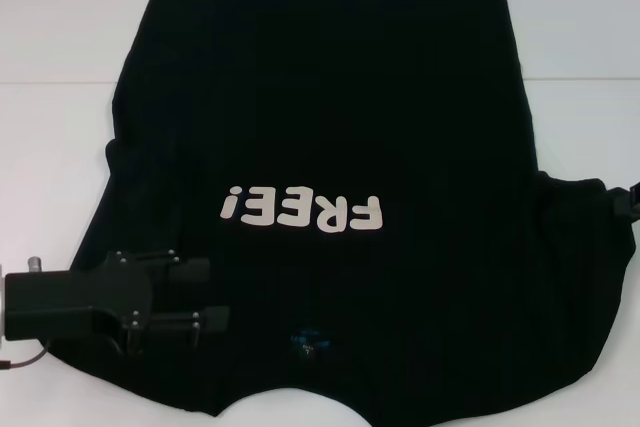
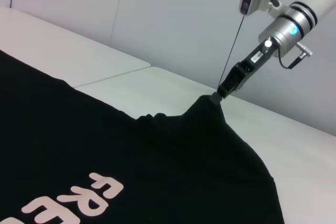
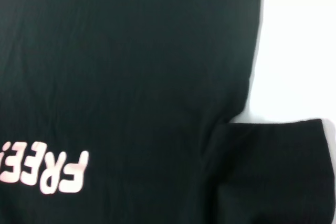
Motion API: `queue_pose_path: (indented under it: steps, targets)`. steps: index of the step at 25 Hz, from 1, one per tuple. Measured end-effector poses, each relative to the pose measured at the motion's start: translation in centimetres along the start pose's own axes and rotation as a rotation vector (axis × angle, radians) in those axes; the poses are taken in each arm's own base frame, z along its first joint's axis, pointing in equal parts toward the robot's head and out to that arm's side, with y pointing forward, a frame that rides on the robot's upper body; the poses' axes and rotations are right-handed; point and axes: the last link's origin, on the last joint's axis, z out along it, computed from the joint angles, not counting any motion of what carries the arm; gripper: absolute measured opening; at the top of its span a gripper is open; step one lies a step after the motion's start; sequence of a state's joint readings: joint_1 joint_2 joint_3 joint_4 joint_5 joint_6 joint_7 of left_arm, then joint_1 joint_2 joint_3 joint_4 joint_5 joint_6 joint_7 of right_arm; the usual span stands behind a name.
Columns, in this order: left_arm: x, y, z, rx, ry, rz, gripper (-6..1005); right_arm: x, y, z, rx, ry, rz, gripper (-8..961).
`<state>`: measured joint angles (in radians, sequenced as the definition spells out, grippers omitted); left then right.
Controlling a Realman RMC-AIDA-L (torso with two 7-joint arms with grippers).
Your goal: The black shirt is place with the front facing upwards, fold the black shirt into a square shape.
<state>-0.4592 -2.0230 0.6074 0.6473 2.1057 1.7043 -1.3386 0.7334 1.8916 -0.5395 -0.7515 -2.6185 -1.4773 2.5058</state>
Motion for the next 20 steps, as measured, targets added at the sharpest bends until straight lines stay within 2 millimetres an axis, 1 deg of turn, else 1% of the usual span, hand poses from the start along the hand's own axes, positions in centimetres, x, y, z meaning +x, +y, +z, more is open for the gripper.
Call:
queue_pose_path:
  steps: [2,5,11,15,20]
  targets:
    - [-0.1,0.0,0.0,0.000,-0.003,-0.001,732,-0.3,0.5,0.1,-0.004,0.007,-0.023,22]
    - [-0.1,0.0,0.0,0.001,-0.003,-0.001,732,-0.8,1.8,0.8,-0.008,0.032,-0.082,22]
    - [0.0,0.0,0.0,0.002,-0.001,-0.001,733,-1.7,5.6,3.0,-0.048,0.077,-0.230,21]
    - [-0.1,0.0,0.0,0.004,-0.001,-0.002,732,-1.6,7.6,4.3,-0.074,0.108,-0.306,21]
    - [0.0,-0.1,0.0,0.005,0.001,-0.002,730,-1.4,9.1,5.4,-0.080,0.135,-0.377,22]
